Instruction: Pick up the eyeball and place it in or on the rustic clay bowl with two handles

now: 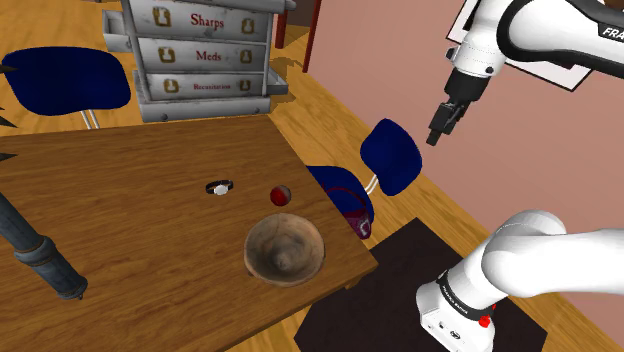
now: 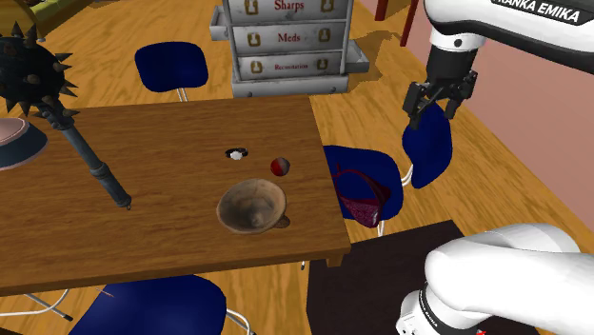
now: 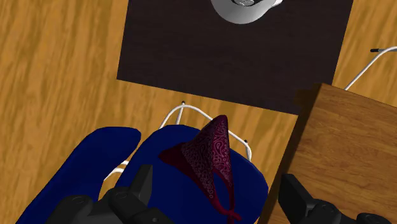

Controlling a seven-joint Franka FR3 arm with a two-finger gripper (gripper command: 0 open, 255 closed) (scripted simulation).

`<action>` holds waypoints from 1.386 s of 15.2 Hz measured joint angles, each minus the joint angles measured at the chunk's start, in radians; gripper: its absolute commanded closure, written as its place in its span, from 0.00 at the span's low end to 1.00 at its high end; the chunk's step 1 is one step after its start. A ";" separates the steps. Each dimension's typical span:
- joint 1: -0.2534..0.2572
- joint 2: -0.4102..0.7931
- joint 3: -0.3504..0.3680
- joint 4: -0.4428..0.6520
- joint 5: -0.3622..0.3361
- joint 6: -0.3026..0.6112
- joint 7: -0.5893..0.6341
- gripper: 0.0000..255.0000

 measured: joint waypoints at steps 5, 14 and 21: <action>0.014 0.032 0.044 -0.031 0.046 0.059 0.067 0.00; 0.057 0.232 0.178 -0.047 0.167 0.278 0.264 0.00; 0.079 0.455 0.276 0.025 0.215 0.441 0.410 0.00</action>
